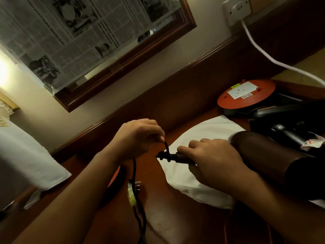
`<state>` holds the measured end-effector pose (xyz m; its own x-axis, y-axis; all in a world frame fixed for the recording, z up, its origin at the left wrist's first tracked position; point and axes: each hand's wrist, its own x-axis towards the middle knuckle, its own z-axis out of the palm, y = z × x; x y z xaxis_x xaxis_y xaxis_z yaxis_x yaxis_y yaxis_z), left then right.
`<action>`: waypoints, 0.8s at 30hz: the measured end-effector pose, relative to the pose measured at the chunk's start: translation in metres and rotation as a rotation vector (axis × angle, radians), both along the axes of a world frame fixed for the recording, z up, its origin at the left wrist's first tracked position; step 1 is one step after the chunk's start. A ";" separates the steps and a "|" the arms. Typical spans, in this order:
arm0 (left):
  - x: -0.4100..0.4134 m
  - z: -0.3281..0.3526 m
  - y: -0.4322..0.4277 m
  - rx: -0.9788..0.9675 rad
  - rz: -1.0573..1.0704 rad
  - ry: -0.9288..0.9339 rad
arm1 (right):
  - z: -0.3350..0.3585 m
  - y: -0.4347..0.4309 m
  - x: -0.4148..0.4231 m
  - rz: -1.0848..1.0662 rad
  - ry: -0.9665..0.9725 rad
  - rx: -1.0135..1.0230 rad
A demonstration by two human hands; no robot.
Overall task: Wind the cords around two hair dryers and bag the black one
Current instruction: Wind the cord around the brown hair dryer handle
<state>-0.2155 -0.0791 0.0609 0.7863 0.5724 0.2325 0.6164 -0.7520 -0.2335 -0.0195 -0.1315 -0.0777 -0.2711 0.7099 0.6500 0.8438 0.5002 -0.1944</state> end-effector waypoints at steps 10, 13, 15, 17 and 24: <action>0.003 -0.020 0.015 -0.303 0.004 -0.341 | 0.008 -0.002 0.018 -0.039 0.046 0.024; -0.017 -0.015 0.012 -0.353 0.023 -0.402 | 0.009 -0.002 0.023 -0.051 0.075 0.013; -0.022 -0.015 0.006 -0.366 0.016 -0.402 | 0.007 -0.003 0.017 -0.006 0.050 0.003; -0.020 -0.015 0.004 -0.361 0.009 -0.400 | 0.007 -0.004 0.010 0.044 0.008 0.002; 0.001 -0.040 0.015 -0.580 0.104 -0.351 | 0.005 -0.008 0.015 0.148 0.048 0.028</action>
<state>-0.2143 -0.0642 0.0205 0.6548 0.7495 0.0971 0.6575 -0.6283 0.4159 -0.0041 -0.1396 -0.0726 -0.3395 0.6458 0.6839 0.7505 0.6243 -0.2169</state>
